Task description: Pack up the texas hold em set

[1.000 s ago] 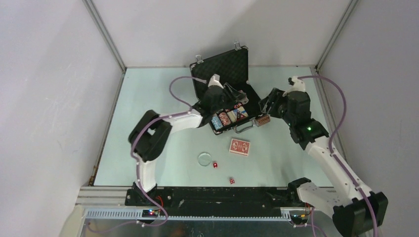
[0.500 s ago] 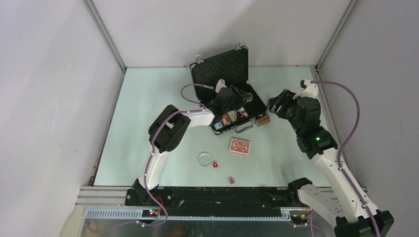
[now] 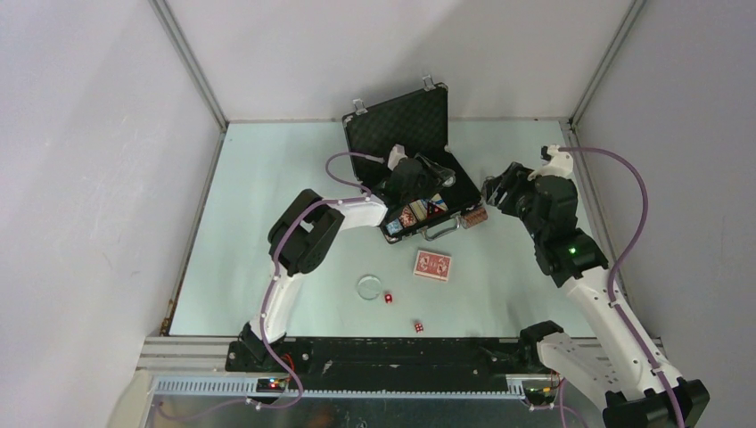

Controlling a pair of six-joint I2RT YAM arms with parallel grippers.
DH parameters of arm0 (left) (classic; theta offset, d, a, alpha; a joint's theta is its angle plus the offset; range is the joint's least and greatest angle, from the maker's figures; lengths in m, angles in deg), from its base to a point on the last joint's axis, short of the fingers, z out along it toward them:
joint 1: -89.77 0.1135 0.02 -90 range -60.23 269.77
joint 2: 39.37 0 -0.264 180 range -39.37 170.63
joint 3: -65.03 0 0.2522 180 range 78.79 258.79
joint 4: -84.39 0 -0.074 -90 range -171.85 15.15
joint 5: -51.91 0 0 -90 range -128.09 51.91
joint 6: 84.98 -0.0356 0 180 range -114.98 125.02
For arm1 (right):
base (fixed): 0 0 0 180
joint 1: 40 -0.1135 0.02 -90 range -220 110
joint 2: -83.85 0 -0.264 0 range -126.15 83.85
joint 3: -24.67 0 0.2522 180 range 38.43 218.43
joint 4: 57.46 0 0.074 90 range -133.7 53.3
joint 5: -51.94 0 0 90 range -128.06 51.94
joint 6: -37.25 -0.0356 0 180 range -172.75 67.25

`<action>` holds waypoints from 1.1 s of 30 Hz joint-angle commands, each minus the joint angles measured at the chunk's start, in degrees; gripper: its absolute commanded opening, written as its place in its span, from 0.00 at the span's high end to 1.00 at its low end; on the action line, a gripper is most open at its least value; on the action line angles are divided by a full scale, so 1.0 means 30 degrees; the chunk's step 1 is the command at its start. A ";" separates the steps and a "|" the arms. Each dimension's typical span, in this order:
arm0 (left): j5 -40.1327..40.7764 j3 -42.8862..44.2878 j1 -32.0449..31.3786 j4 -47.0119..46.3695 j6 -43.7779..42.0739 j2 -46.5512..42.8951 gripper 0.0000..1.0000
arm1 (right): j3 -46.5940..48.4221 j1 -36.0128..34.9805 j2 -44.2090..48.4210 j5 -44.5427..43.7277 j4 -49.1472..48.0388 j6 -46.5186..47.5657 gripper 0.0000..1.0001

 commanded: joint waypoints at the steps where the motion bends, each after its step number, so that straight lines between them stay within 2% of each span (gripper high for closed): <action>1: 0.0266 0.0176 -0.0147 -0.0310 -0.0005 -0.0318 0.39 | -0.0063 0.0111 -0.0074 0.0102 -0.0458 -0.0241 0.40; 3: 0.0207 0.0192 -0.0111 -0.0225 -0.0042 -0.0284 0.34 | -0.0063 0.0111 -0.0108 0.0177 -0.0492 -0.0278 0.40; 5: 0.0149 0.0167 -0.0132 -0.0145 -0.0057 -0.0288 0.32 | -0.0063 0.0141 -0.0131 0.0193 -0.0519 -0.0275 0.40; 13: 0.0784 -0.1143 -0.0030 -0.0399 -0.1245 -0.1738 0.33 | -0.0063 0.0170 -0.0642 -0.0001 -0.0525 -0.0135 0.40; 19: 0.0951 -0.3664 0.0730 0.0391 -0.4879 -0.5929 0.33 | 0.0003 0.0189 -0.2541 0.0184 -0.0710 -0.0314 0.38; 22: 0.0712 -0.5322 0.1299 0.1462 -0.7009 -0.8040 0.32 | 0.0437 0.0206 -0.4464 0.0607 -0.0577 -0.0267 0.38; 26: 0.0194 -0.7609 0.2314 0.2784 -1.0375 -1.1318 0.30 | 0.2090 0.0176 -0.7092 0.2424 -0.0115 0.0748 0.38; 33: -0.0712 -1.0895 0.4204 0.4811 -1.3456 -1.5238 0.29 | 0.4387 0.0314 -1.0963 0.4097 -0.0339 0.2663 0.35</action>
